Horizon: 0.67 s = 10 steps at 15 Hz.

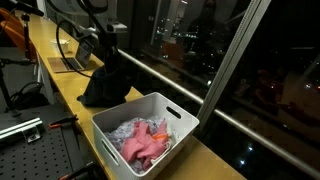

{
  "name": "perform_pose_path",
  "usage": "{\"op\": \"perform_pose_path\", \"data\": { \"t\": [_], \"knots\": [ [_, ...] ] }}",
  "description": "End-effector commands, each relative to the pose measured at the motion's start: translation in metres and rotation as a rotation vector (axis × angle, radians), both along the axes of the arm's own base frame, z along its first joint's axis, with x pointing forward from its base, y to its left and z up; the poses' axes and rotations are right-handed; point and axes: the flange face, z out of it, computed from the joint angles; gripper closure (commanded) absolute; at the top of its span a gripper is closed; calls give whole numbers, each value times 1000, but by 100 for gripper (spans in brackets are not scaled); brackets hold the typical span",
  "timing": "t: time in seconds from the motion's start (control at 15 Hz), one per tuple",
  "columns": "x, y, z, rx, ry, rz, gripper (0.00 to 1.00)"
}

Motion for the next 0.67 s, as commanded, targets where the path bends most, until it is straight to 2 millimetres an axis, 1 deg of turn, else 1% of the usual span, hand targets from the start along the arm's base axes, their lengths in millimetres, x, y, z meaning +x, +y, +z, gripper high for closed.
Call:
{"op": "perform_pose_path", "data": {
  "t": [0.0, 0.2, 0.47, 0.6],
  "knots": [
    [-10, -36, 87, -51, -23, -36, 100],
    [-13, -70, 162, -74, -43, -49, 100],
    [-15, -125, 258, -95, -82, -62, 100],
    [-18, -156, 302, -103, -97, -69, 100]
  ]
}}
